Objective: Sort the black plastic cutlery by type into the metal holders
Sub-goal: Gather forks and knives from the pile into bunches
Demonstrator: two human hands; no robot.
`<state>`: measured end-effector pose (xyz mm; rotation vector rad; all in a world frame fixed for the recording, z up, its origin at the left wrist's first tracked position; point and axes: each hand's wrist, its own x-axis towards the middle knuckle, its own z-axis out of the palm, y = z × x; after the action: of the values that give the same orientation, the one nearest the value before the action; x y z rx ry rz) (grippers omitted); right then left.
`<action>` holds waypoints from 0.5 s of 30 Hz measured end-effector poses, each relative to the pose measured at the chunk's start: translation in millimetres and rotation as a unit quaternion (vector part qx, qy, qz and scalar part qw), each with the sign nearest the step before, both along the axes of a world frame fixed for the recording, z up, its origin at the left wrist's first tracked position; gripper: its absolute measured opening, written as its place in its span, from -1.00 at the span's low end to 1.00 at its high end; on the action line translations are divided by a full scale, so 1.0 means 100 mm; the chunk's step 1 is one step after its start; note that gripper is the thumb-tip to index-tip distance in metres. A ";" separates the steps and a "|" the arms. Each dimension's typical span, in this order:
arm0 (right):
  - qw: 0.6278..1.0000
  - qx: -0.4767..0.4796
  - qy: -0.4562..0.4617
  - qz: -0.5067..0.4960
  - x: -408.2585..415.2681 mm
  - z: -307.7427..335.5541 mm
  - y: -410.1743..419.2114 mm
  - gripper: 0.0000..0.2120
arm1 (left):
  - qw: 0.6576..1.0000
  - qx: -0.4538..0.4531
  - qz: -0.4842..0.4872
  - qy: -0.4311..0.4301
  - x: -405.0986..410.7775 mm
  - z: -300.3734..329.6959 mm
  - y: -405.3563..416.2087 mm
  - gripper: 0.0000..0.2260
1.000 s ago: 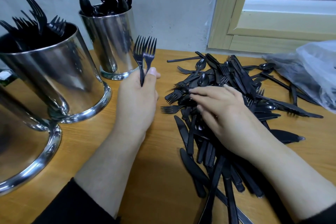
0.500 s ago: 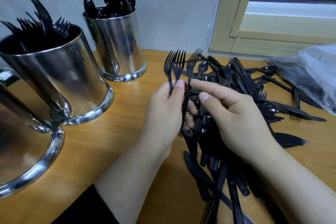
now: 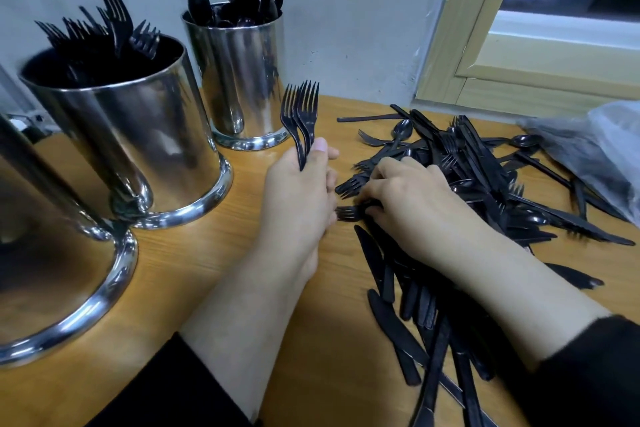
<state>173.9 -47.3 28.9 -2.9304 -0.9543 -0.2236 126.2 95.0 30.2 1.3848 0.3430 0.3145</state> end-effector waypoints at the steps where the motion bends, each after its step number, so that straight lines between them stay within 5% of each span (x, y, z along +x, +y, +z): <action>1: 1.000 -0.004 -0.006 0.002 0.00 -0.01 0.01 -0.79 | 1.000 -0.003 0.010 -0.002 0.01 0.01 0.01 -0.77; 15: 0.990 -0.049 0.127 -0.022 0.10 0.19 0.08 -0.85 | 0.997 -0.054 0.040 -0.023 0.02 0.08 0.07 -0.75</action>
<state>184.1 -39.1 48.1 -2.9719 -0.8864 0.1971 127.8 101.6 38.0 1.2570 0.3729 0.3882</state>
